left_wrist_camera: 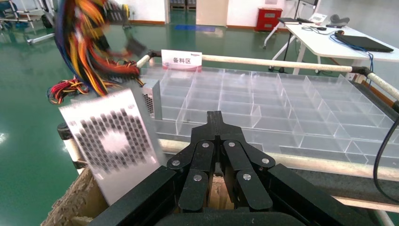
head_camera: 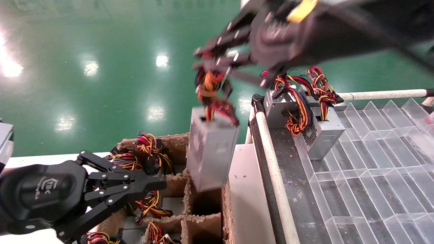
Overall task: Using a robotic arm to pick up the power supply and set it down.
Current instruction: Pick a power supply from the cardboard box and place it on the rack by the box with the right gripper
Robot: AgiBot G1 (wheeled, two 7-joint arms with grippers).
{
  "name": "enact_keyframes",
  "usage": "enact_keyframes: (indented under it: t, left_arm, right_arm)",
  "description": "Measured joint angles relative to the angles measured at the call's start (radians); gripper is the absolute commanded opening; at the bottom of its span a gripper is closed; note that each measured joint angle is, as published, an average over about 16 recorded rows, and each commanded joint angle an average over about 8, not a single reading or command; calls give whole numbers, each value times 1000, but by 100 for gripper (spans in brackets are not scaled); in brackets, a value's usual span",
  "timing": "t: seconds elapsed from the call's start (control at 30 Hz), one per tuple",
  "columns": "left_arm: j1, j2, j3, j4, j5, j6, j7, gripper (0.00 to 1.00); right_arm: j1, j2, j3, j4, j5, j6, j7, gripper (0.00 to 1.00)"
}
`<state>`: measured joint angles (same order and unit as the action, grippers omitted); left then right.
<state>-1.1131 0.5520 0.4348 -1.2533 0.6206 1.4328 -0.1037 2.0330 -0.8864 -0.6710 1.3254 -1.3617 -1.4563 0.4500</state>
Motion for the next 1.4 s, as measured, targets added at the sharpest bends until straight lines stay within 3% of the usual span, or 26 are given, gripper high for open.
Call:
enact_keyframes:
  t: [0.33, 0.83, 1.4]
  left_arm:
    - [0, 0, 0, 0, 0, 0, 0, 0]
    - [0, 0, 0, 0, 0, 0, 0, 0]
    - [0, 0, 0, 0, 0, 0, 0, 0]
  right_arm:
    - [44, 82, 27, 18, -32, 4, 20, 0]
    - [26, 247, 37, 29, -63, -23, 107, 0]
    - [79, 445, -18, 36, 18, -107, 161, 0]
